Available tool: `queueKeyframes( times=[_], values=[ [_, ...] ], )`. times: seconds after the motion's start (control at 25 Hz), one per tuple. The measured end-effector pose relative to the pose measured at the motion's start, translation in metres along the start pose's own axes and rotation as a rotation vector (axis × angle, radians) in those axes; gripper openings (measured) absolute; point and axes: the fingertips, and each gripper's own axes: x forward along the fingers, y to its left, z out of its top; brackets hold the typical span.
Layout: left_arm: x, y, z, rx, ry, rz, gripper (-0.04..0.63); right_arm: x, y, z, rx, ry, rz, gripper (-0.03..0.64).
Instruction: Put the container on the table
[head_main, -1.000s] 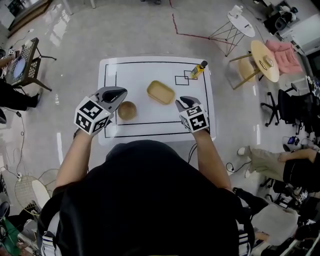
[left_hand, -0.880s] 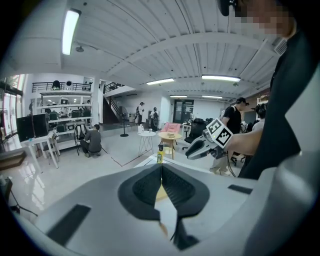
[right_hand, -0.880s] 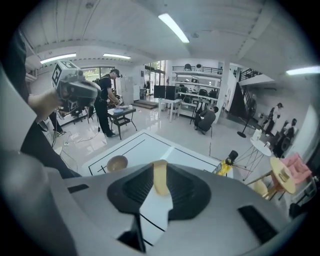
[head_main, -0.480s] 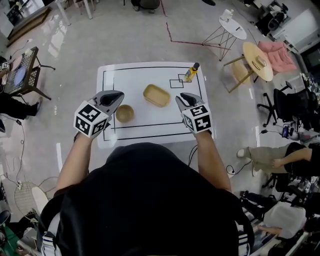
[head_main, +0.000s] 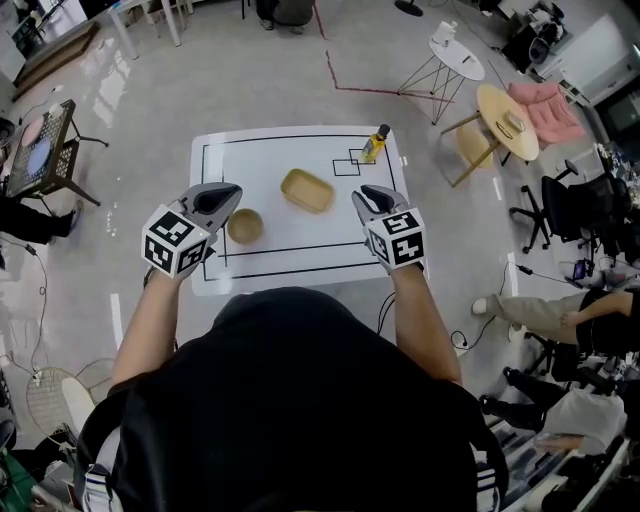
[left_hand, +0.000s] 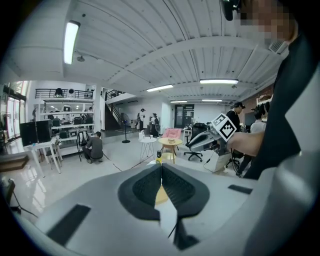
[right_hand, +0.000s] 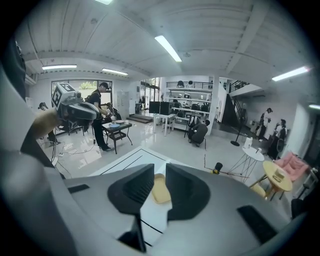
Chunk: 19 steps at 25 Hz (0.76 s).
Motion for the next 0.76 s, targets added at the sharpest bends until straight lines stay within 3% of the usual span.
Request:
queueKeyframes(
  times=[0.76],
  values=[
    [0.0, -0.037, 0.004, 0.001, -0.005, -0.025, 0.008, -0.052, -0.017, -0.011, 0.054, -0.097, -0.05, 0.075]
  ],
)
